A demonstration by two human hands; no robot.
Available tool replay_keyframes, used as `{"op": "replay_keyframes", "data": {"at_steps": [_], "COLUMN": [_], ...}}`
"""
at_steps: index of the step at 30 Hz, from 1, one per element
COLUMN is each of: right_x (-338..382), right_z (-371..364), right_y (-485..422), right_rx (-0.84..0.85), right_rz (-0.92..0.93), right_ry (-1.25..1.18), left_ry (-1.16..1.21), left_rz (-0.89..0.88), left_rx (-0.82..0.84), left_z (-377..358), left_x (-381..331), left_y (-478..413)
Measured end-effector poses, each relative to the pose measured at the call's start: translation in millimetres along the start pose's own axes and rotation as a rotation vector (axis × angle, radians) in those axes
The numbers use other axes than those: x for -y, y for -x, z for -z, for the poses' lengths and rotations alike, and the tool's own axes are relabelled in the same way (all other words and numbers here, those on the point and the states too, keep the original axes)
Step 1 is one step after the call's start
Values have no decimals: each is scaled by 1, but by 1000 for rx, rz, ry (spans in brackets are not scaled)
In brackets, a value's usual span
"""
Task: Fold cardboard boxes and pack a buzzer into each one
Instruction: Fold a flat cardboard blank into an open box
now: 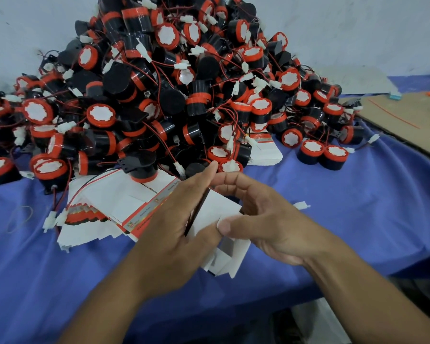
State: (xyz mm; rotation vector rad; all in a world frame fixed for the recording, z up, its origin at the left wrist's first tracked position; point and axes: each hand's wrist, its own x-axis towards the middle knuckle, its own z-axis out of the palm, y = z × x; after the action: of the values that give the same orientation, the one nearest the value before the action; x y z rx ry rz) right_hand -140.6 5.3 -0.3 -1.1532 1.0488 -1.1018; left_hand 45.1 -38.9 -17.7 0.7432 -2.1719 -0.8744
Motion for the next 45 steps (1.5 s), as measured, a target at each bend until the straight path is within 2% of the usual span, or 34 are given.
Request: {"op": "replay_keyframes", "data": {"at_steps": [5,17,23,27,29,32,35,36,38,42,45], "right_x": [4,5,7,6,5,3,3,4,3,3,3], "right_z": [3,9,11,12,12,12,13,12,10,8,7], "right_y": [3,2,-1,-4,-4,-3,-1,-1,-3,-4,-5], "right_rx": [87,96,135,162,162,164,128,119,123,94,32], "right_rz": [7,-47,-95,-104,-110,-130,-154,-168,-196,-222,-178], "right_ry": [18,-4,-147,-214,-223,-233,-234,-245,-258,-316,-431], "left_ry": [-16,59,208,418,371,254,153,74,-72,-154,-221], "left_rz": [4,38,66,86,43,-33,80,51,-118,-245,-226], "left_rx": [44,87,38,-12,17,181,208,213,234,169,63], "left_z": [4,1,-9,-11,-10,-10,-7,-5,-2,2,0], "left_x": [1,1,-5,-6,-9,-12,-13,-14,-15,-7,-4], "left_y": [1,3,4,0,0,-1,-9,-8,-1,2,0]}}
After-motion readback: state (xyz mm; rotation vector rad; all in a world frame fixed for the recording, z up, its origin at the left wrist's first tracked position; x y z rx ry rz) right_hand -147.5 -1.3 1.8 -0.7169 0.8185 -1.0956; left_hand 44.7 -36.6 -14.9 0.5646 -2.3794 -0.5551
